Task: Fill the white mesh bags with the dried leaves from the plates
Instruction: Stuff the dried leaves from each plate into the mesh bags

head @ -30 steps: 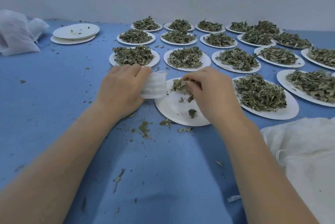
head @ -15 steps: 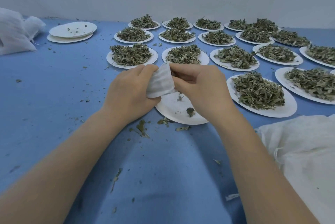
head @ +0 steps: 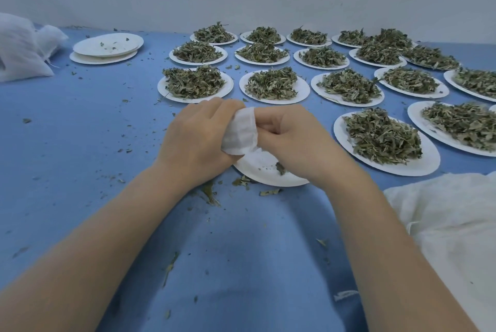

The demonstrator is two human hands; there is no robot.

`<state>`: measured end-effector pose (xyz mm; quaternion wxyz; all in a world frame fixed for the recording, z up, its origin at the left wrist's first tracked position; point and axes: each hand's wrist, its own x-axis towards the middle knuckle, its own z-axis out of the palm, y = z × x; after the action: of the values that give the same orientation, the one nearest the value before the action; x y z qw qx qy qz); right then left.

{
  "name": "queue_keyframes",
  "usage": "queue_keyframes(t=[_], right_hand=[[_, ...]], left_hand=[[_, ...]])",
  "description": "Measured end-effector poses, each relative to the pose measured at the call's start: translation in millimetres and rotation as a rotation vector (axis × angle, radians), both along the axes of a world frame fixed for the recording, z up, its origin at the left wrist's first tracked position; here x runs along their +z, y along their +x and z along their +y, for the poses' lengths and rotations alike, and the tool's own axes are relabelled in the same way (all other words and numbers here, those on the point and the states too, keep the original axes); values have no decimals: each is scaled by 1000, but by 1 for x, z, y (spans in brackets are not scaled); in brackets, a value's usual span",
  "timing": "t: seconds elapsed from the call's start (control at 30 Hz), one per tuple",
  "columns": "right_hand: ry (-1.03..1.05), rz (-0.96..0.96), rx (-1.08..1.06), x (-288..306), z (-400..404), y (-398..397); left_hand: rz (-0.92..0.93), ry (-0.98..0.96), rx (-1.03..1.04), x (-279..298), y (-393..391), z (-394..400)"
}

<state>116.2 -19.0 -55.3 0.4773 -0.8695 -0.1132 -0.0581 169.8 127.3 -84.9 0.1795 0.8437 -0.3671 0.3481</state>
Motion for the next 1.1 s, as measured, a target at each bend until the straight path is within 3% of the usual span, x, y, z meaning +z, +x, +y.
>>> queue_keyframes(t=[0.1,0.17,0.23,0.3,0.37,0.5,0.73,0.87,0.93,1.1], right_hand=[[194,0,73,4,-10,-2],[237,-62,-72,3,-17,0],[64,-98,-314,-1,-23,5],[-261,-47,-468,-8,-26,10],[-463,30,-458,-18,-27,16],[-625,61,-356,-26,-24,21],[-521,-44,-475,-20,-26,17],[-577,194,-402,-23,-24,18],[-626,223,-391,-25,-25,19],[-604,105,-437,-23,-25,22]], left_hand=[[-17,-17,53,1,1,2],[-48,8,89,1,3,4],[-82,44,127,-1,6,5],[-88,59,145,-2,8,6],[-95,55,146,-3,9,7],[-77,36,149,-4,10,8],[-37,15,159,-4,10,9],[-26,15,167,-4,9,9],[-18,14,167,-3,8,9],[6,23,166,-3,8,8]])
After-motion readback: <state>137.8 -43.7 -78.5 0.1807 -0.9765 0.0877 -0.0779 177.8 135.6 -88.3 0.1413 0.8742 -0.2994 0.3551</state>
